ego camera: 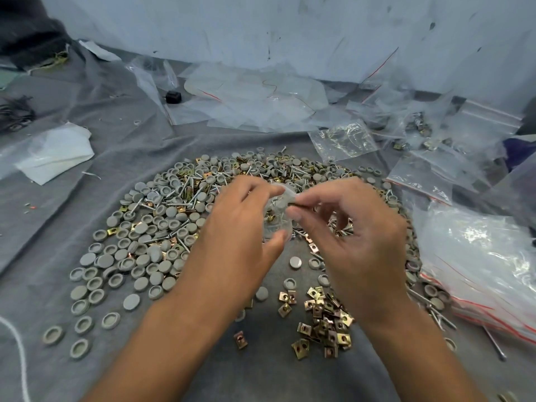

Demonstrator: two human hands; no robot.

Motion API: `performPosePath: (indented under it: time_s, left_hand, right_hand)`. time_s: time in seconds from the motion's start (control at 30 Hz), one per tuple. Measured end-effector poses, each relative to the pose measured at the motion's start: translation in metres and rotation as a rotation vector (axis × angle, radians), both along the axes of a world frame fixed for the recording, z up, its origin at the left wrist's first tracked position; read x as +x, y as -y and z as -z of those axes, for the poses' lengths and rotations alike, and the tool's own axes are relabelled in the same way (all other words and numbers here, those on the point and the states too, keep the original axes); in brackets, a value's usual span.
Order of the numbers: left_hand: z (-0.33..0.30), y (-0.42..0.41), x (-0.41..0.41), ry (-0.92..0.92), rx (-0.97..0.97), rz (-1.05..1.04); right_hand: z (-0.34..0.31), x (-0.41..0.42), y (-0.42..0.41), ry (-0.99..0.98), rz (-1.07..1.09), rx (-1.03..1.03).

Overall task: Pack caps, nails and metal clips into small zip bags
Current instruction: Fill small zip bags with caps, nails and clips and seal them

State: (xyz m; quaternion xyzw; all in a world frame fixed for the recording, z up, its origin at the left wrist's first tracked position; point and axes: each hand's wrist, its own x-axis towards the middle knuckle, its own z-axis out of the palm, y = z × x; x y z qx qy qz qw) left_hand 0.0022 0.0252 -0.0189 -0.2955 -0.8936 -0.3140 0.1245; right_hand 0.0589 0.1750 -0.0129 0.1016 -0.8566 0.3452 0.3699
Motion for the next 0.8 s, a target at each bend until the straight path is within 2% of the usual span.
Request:
performPosePath:
  time_s: [0.1,0.23,0.3,0.37,0.47,0.63,0.8]
  left_hand:
    - [0.000,0.001,0.000,-0.001,-0.006,0.004]
    - [-0.006,0.006,-0.002,-0.009,0.032,-0.046]
    - [-0.010,0.010,-0.004,-0.031,0.092,-0.114]
    - [-0.014,0.015,-0.006,-0.065,0.153,-0.167]
    - [-0.016,0.020,-0.008,-0.067,0.148,-0.193]
    - [-0.009,0.018,-0.006,-0.036,0.053,-0.111]
    - [-0.005,0.014,-0.007,-0.017,0.022,-0.079]
  right_hand:
    - [0.007,-0.006,0.001,0.055,0.087,0.061]
    - [0.004,-0.004,-0.024,0.084,0.211,-0.128]
    - [0.007,-0.003,-0.046,0.328,0.314,-0.107]
    - [0.015,-0.003,-0.063,0.627,0.390,0.020]
    - [0.025,-0.002,-0.066,0.919,0.368,0.136]
    - [0.029,-0.002,-0.067,0.871,0.394,0.162]
    - [0.029,-0.001,-0.074,0.801,0.428,0.062]
